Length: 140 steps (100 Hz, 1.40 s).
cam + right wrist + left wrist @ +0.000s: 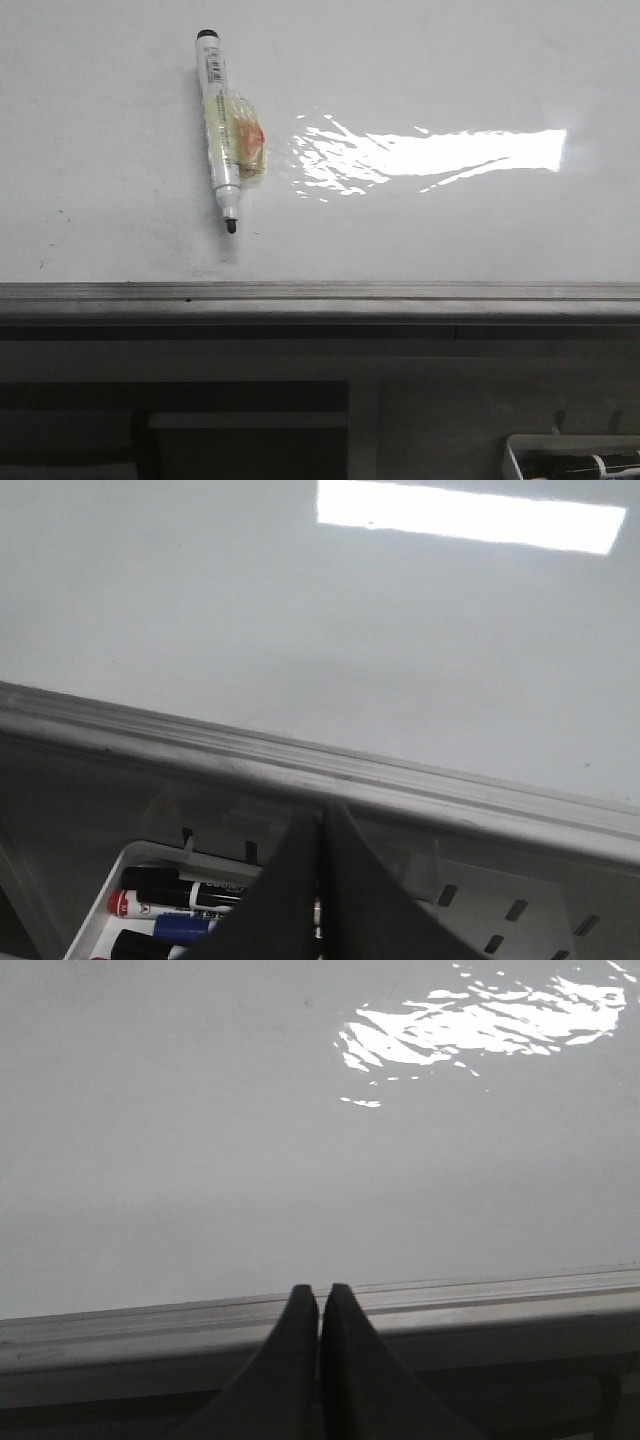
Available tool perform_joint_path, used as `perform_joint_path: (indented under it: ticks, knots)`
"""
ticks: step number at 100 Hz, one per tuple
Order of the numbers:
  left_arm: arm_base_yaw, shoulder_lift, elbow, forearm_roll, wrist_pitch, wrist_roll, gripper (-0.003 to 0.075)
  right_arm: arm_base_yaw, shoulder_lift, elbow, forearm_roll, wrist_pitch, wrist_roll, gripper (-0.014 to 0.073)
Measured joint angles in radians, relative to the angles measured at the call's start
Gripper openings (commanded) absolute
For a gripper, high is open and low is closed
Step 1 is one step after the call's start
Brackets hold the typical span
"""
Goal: Write number 5 on whiteboard
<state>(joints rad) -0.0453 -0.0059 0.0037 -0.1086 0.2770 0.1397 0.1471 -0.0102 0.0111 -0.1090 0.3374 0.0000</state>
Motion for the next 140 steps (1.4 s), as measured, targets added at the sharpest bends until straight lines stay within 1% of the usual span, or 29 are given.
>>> perform_joint_path:
  ticks: [88, 100, 106, 108, 110, 111, 112, 113, 116, 117, 118, 119, 120, 126, 127, 133, 140]
  knots:
    - [0.0, 0.0, 0.0, 0.0, 0.0, 0.0, -0.002, 0.0, 0.0, 0.0, 0.0, 0.0, 0.0, -0.0064]
    - [0.0, 0.0, 0.0, -0.003, -0.004, 0.0, -0.002, 0.0, 0.0, 0.004, -0.035, -0.032, 0.0, -0.0064]
    - [0.0, 0.0, 0.0, -0.053, -0.014, 0.0, -0.002, 0.0, 0.0, 0.005, -0.036, -0.092, 0.0, -0.0064]
    - [0.0, 0.0, 0.0, -0.091, -0.018, 0.0, -0.002, 0.0, 0.0, 0.005, -0.029, -0.125, 0.0, -0.0064]
    - [0.0, 0.0, 0.0, -0.154, -0.021, 0.0, -0.002, 0.0, 0.0, 0.005, -0.018, -0.161, 0.0, -0.0064]
    - [0.0, 0.0, 0.0, -0.154, -0.02, 0.0, -0.002, 0.0, 0.0, 0.005, -0.013, -0.174, 0.0, -0.0064]
    - [0.0, 0.0, 0.0, -0.211, -0.022, 0.0, -0.002, 0.0, 0.0, 0.005, -0.002, -0.199, 0.0, -0.0064]
    - [0.0, 0.0, 0.0, -0.211, -0.022, 0.0, -0.002, 0.0, 0.0, 0.005, 0.004, -0.211, 0.0, -0.0064]
    - [0.0, 0.0, 0.0, -0.318, -0.026, 0.0, -0.002, 0.0, 0.0, 0.005, 0.035, -0.262, 0.0, -0.0064]
    - [0.0, 0.0, 0.0, -0.362, -0.028, 0.0, -0.002, 0.0, 0.0, 0.005, 0.055, -0.286, 0.0, -0.0064]
    - [0.0, 0.0, 0.0, -0.362, -0.028, 0.0, -0.002, 0.0, 0.0, 0.005, 0.065, -0.298, 0.0, -0.0064]
    - [0.0, 0.0, 0.0, -0.426, -0.029, 0.0, -0.002, 0.0, 0.0, 0.005, 0.09, -0.322, 0.0, -0.0064]
    - [0.0, 0.0, 0.0, -0.426, -0.031, 0.0, -0.002, 0.0, 0.0, 0.005, 0.102, -0.337, 0.0, -0.0064]
    - [0.0, 0.0, 0.0, -0.608, -0.039, 0.0, -0.002, 0.0, 0.0, 0.005, 0.236, -0.422, 0.0, -0.0064]
    - [0.0, 0.0, 0.0, -0.608, -0.039, 0.0, -0.002, 0.0, 0.0, 0.005, 0.252, -0.43, 0.0, -0.0064]
    - [0.0, 0.0, 0.0, -0.739, -0.058, 0.0, -0.002, 0.0, 0.0, 0.005, 0.393, -0.475, 0.0, -0.0064]
    - [0.0, 0.0, 0.0, -0.835, -0.068, 0.0, -0.002, 0.0, 0.0, 0.005, 0.529, -0.485, 0.0, -0.0062]
